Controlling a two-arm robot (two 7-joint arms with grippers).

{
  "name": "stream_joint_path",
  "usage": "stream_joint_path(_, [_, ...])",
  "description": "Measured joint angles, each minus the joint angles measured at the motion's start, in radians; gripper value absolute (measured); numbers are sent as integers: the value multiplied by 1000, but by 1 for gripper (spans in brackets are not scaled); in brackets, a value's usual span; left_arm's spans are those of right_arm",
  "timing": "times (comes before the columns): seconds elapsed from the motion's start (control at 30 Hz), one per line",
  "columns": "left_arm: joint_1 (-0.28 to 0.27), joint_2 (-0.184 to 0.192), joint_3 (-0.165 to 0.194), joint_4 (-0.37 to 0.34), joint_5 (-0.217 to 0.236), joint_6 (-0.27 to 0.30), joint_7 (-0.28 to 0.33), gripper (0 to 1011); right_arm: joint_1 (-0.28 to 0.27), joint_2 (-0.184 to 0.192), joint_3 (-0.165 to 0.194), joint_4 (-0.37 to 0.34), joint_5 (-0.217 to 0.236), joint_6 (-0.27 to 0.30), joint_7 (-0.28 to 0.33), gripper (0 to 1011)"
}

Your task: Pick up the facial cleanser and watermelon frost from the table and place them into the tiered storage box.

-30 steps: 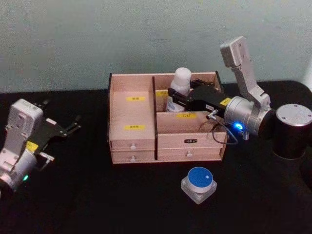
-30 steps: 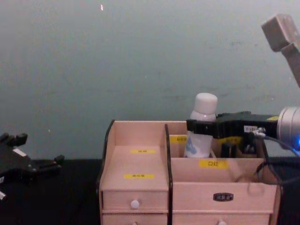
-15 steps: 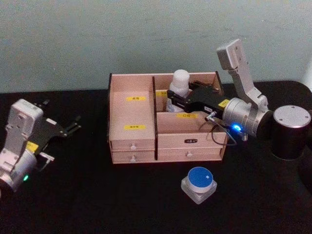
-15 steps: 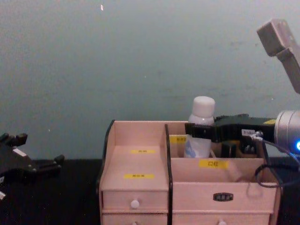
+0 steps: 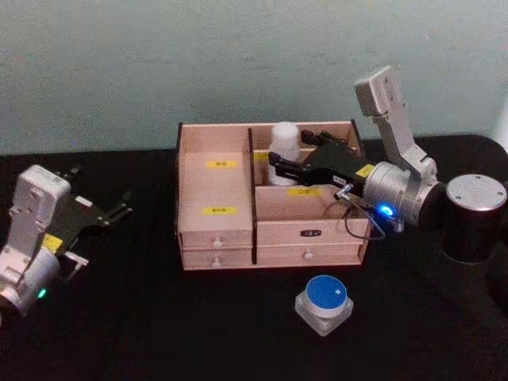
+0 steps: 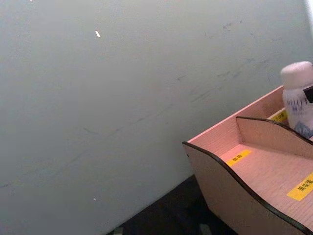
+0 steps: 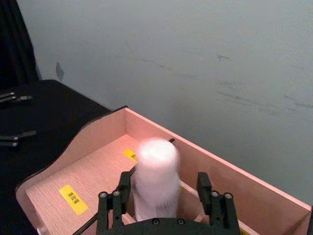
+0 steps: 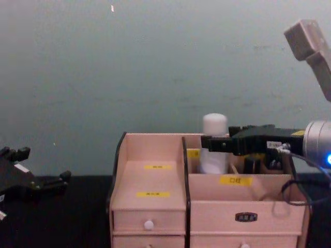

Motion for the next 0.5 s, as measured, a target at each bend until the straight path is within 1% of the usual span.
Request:
stream_joint_path(0.03, [0,0,0,0,0,0,0,1001,0,0,0,0,0,0,0,876])
stream_joint_path(0.07, [0,0,0,0,0,0,0,1001,0,0,0,0,0,0,0,922])
stream_joint_path(0.2, [0,0,0,0,0,0,0,1001,0,0,0,0,1,1,0,1000])
stream_joint_path(0.5, [0,0,0,0,0,0,0,1001,0,1,1,-1,2,1,0,1000])
